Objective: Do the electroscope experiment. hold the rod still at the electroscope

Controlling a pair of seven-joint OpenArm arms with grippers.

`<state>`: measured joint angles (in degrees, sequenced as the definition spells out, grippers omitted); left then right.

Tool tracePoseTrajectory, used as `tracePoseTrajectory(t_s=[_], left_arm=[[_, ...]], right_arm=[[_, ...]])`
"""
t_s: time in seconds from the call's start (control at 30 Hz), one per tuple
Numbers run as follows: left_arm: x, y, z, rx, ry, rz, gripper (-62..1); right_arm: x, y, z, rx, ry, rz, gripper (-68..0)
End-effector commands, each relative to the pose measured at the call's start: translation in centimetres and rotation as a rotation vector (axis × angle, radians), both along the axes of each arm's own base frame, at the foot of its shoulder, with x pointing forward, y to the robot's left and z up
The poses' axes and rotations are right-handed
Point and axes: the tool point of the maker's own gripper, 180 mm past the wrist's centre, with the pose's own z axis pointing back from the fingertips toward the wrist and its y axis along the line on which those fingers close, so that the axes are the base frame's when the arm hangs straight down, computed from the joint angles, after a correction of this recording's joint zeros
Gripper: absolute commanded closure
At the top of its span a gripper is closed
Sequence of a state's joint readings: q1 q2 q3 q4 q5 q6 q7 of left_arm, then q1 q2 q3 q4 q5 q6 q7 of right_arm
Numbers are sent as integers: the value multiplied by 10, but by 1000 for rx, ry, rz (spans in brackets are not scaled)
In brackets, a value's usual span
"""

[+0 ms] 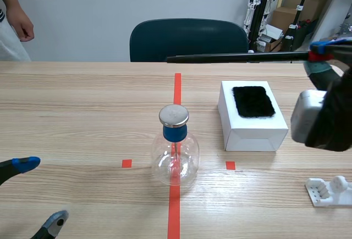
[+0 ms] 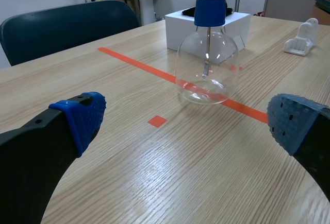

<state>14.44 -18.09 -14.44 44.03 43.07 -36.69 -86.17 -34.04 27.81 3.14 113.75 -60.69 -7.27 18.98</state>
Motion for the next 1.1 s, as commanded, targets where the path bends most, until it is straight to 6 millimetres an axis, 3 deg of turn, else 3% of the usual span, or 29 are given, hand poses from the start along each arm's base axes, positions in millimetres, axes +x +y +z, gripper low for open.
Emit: tracePoseTrajectory(t_s=[0.0, 0.2, 0.53, 1.07], left_arm=[[2, 3, 14, -39, -54, 5, -623], [2, 3, 14, -39, -54, 5, -623], [2, 3, 14, -39, -54, 5, -623], [2, 3, 14, -39, -54, 5, -623]], right_arm=[[3, 2, 10, -26, -39, 13, -2], [3, 10, -6, -100, -12, 57, -2], [10, -1, -32, -142, 34, 29, -2], [10, -1, -34, -149, 36, 29, -2]])
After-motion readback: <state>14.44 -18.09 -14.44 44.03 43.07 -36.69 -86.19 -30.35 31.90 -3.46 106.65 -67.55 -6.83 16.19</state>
